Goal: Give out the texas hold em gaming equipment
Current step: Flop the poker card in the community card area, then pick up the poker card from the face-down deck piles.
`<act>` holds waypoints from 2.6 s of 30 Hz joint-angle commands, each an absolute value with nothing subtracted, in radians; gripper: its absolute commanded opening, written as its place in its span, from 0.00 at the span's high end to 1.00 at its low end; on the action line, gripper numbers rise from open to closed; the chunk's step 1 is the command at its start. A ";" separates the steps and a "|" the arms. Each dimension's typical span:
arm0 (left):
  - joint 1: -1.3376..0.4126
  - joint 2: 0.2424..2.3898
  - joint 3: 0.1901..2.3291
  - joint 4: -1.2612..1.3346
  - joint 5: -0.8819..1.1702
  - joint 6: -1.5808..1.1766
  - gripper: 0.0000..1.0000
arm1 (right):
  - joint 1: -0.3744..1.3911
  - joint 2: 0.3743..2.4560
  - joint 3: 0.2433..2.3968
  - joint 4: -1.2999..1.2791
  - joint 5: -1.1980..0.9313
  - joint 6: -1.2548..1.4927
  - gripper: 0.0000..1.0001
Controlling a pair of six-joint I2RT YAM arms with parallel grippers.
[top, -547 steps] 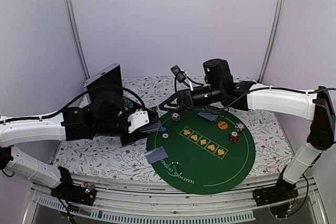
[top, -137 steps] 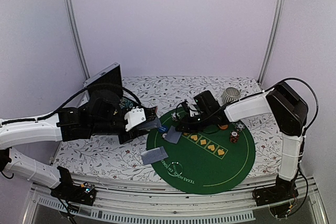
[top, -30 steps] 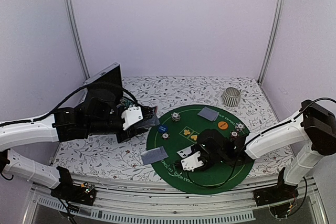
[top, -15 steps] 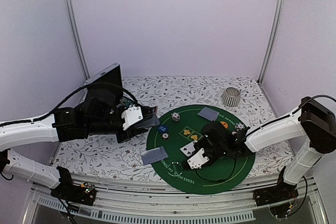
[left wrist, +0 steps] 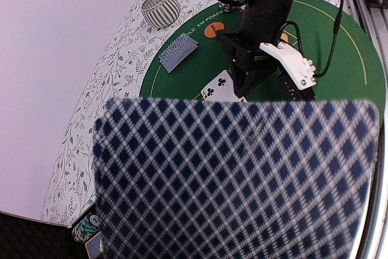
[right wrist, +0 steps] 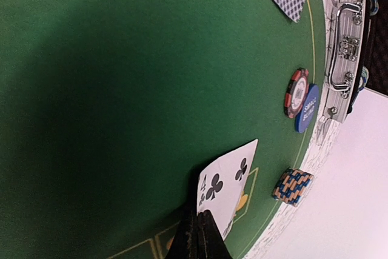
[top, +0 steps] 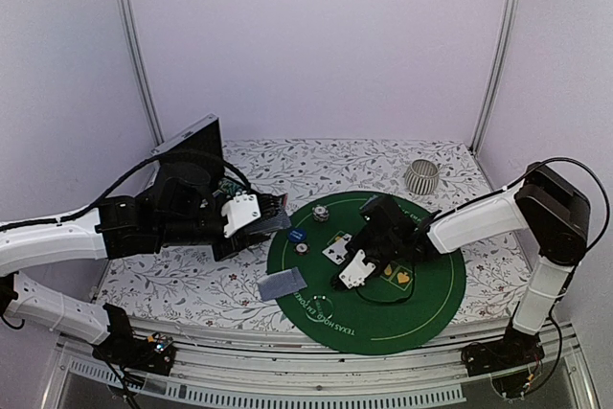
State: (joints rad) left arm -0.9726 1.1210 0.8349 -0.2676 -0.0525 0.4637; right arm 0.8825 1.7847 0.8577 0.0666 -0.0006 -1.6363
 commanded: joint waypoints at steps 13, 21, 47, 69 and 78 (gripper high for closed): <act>-0.957 1.092 0.822 -0.246 -0.045 0.473 0.57 | 0.817 1.933 1.024 0.026 -0.054 -1.842 0.98; -0.956 1.095 0.823 -0.247 -0.044 0.471 0.57 | 0.816 1.943 1.045 0.017 -0.071 -1.830 0.98; -0.952 1.097 0.823 -0.246 -0.044 0.474 0.57 | 0.845 1.552 0.910 0.279 -0.228 -1.451 0.01; -0.951 1.109 0.819 -0.230 -0.058 0.489 0.58 | 0.823 1.647 1.413 -0.027 -0.576 0.466 0.01; -0.951 1.116 0.818 -0.229 -0.079 0.492 0.58 | 0.879 1.785 1.505 -0.093 -0.730 0.484 0.01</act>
State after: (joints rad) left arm -0.9627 1.1122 0.8345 -0.2661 -0.0689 0.4854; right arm 0.8509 1.7653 1.4441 -0.0589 -0.6334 0.4461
